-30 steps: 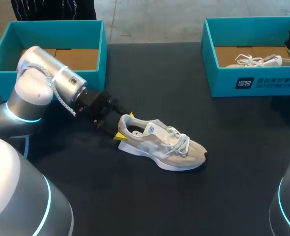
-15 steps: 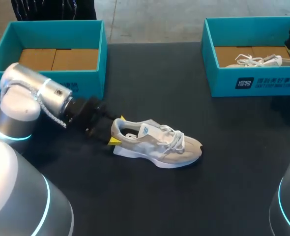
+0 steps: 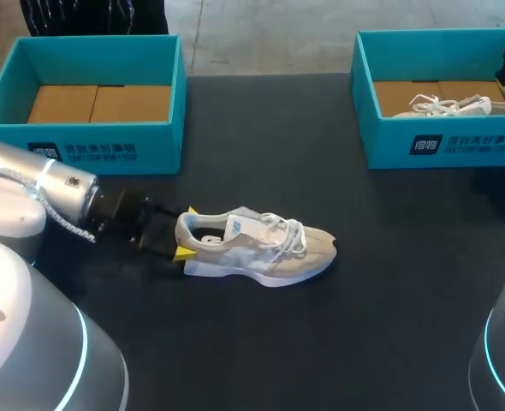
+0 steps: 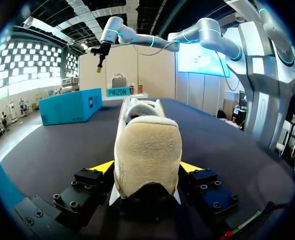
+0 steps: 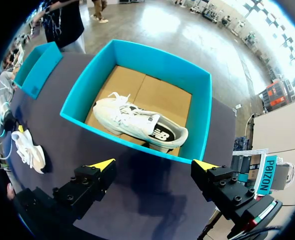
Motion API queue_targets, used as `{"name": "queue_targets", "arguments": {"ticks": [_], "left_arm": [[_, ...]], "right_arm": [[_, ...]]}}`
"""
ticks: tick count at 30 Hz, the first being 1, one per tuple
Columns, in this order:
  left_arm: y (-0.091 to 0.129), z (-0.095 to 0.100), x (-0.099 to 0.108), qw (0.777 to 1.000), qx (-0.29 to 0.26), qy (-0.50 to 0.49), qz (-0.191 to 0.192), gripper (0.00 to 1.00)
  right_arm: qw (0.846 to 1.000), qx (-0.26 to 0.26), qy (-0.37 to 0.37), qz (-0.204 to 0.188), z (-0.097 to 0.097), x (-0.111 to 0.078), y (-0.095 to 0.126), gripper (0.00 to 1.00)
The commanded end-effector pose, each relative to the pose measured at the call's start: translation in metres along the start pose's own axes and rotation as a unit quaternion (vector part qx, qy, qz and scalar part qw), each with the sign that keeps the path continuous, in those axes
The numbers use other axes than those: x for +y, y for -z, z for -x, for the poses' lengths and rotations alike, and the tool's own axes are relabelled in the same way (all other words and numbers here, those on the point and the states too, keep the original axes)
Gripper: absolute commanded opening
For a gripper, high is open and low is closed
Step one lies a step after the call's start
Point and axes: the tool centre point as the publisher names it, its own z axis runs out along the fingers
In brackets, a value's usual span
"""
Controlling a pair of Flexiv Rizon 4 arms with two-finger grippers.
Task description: Take the shoe out of the shoebox, open the shoe tongue, remove and reinsert the insole, then place the shoe into the shoebox
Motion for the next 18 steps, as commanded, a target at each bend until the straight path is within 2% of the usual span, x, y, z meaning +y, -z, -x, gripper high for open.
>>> {"name": "queue_targets", "arguments": {"ticks": [1, 12, 18], "left_arm": [[0.008, -0.013, -0.002, 0.998, -0.058, 0.002, -0.004, 0.00], [0.011, -0.030, 0.003, 0.996, -0.083, 0.026, -0.003, 0.00], [0.010, -0.028, 0.007, 0.996, -0.085, 0.024, -0.004, 0.00]], "right_arm": [[1.000, 0.000, 0.000, 0.000, 0.000, 0.000, 0.000, 1.00], [1.000, 0.000, 0.000, 0.000, 0.000, 0.000, 0.000, 1.00], [1.000, 0.000, 0.000, 0.000, 0.000, 0.000, 0.000, 1.00]]}}
